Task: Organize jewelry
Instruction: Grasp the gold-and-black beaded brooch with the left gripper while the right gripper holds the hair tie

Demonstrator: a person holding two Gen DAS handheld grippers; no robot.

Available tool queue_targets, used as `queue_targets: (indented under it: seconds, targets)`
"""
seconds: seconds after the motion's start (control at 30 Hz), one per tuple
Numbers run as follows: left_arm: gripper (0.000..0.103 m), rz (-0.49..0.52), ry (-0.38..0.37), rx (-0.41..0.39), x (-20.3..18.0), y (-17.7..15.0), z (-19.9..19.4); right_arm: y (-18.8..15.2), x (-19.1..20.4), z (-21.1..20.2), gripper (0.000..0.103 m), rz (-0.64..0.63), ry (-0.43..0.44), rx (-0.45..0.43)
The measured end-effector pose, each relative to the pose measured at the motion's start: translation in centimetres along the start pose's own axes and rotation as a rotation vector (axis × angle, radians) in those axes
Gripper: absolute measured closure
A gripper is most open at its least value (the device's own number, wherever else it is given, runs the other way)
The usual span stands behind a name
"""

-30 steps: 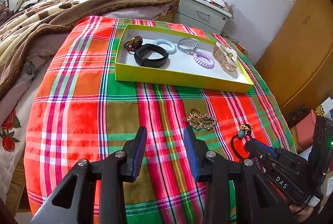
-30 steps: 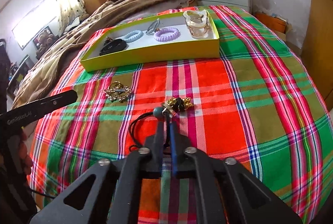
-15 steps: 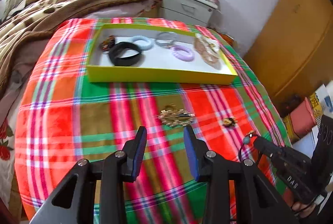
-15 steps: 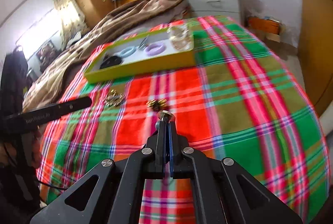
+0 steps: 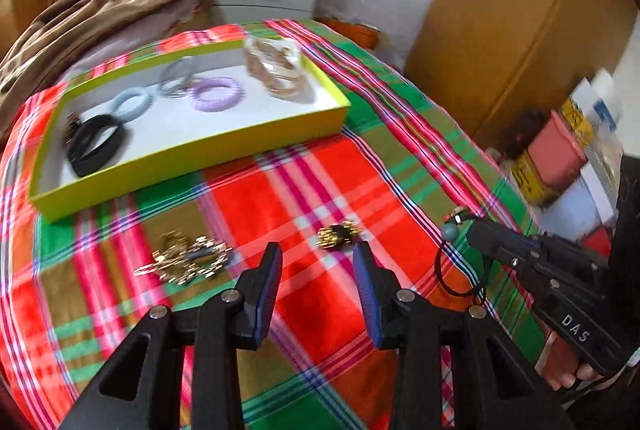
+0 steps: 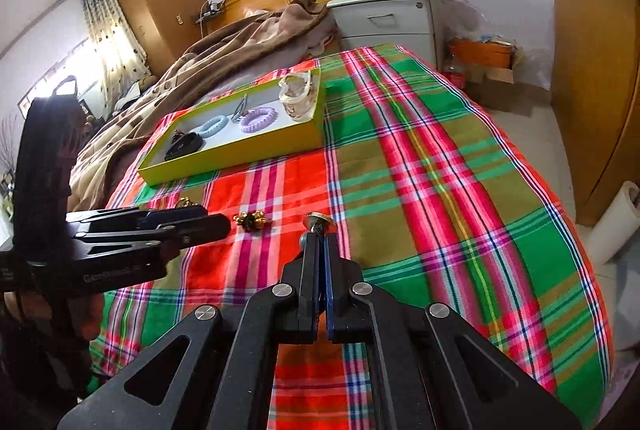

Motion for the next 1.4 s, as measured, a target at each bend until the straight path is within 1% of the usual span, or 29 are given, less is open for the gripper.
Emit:
queue_targets:
  seconds: [0.33, 0.53, 0.57, 0.63, 0.73, 0.8, 1.0, 1.07, 1.1, 1.13, 1.23, 1.4]
  targets:
    - [0.065, 0.085, 0.025, 0.027, -1.8, 0.6, 2.0, -0.1, -0.9, 0.2, 0.101, 0.019, 0.018, 0.0]
    - [0.064, 0.143, 0.07, 0.039, -2.5, 0.8, 2.9, -0.2, -1.3, 0.4, 0.101, 0.029, 0.025, 0.002]
    - [0.064, 0.147, 0.075, 0.039, -2.6, 0.9, 3.0, -0.1, -1.3, 0.4, 0.101, 0.029, 0.026, 0.002]
    - [0.059, 0.149, 0.076, 0.04, -2.9, 1.0, 3.1, -0.1, -1.4, 0.5, 0.101, 0.03, 0.028, 0.002]
    - [0.058, 0.17, 0.099, 0.038, -3.5, 0.9, 3.3, -0.1, -1.4, 0.5, 0.101, 0.031, 0.034, 0.001]
    - [0.058, 0.187, 0.1, 0.036, -4.0, 0.6, 3.2, -0.1, -1.5, 0.5, 0.101, 0.035, 0.034, -0.001]
    - [0.059, 0.18, 0.108, 0.033, -3.9, 0.7, 3.3, -0.1, -1.9, 0.6, 0.101, 0.045, 0.035, 0.0]
    - [0.064, 0.176, 0.111, 0.034, -3.8, 0.7, 3.2, -0.1, -1.9, 0.5, 0.101, 0.045, 0.038, -0.003]
    - [0.072, 0.175, 0.111, 0.035, -3.9, 0.7, 3.2, -0.1, -1.9, 0.5, 0.101, 0.045, 0.039, -0.003]
    - [0.076, 0.175, 0.106, 0.036, -3.9, 0.7, 3.1, -0.1, -2.0, 0.5, 0.101, 0.045, 0.039, -0.003]
    - [0.077, 0.183, 0.104, 0.04, -4.0, 0.6, 3.0, -0.1, -2.0, 0.5, 0.101, 0.045, 0.039, -0.003]
    - [0.078, 0.166, 0.097, 0.04, -3.9, 0.6, 3.0, 0.0, -2.1, 0.6, 0.101, 0.048, 0.036, -0.002]
Point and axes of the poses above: each gripper's, at about its wrist camera, not at the fingertips, and z roughly the way its jaws point, x to its left, y to its top, the point moved 4 cm from there along z, roughly the way its jaws point, and after that the axes turned 2 degrees about x, right-handed, at the moved point
